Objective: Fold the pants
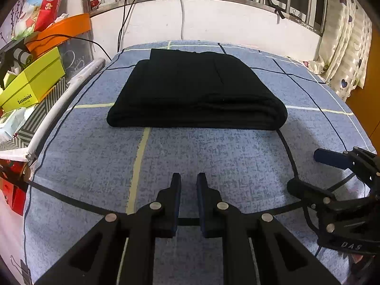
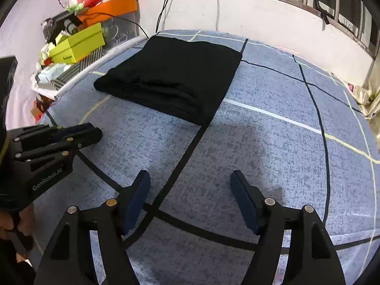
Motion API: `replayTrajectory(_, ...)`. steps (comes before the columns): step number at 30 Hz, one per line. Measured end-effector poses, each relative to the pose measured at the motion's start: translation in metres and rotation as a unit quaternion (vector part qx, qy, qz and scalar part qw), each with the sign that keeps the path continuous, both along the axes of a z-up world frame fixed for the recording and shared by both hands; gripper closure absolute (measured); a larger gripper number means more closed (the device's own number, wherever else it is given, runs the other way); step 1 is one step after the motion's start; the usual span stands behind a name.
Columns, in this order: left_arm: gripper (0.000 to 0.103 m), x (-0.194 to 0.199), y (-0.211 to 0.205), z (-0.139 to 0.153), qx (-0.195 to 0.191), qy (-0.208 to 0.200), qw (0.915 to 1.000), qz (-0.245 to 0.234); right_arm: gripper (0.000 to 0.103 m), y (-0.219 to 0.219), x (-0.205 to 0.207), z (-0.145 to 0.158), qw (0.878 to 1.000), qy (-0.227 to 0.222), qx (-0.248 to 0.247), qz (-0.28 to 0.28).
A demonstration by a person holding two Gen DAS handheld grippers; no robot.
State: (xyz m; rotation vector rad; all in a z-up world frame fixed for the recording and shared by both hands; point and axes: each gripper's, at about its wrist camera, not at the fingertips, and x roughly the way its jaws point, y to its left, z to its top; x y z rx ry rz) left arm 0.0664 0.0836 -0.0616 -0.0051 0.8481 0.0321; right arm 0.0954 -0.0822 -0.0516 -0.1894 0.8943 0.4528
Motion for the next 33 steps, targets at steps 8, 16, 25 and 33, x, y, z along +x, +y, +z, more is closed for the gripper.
replayTrajectory(8, 0.066, -0.0006, 0.0066, -0.0019, -0.004, 0.002, 0.9997, 0.022, 0.022, 0.0021, -0.0019, -0.0033, 1.0, 0.001, -0.017, -0.003)
replayTrajectory(16, 0.06, -0.0028, 0.0071, -0.0019, -0.005, 0.003, 0.9998, 0.017, 0.02, -0.0002, -0.0026, -0.0035, 1.0, 0.004, -0.014, -0.005)
replayTrajectory(25, 0.053, -0.002, 0.004, -0.0025, -0.002, 0.005, 0.9999, 0.01, 0.016, 0.0002, -0.0017, -0.004, 1.0, 0.005, -0.016, -0.004)
replayTrajectory(33, 0.049, -0.0014, 0.0034, -0.0026, -0.003, 0.005, 1.0, 0.006, 0.014, 0.0001, -0.0011, -0.0039, 1.0, 0.005, -0.016, -0.003)
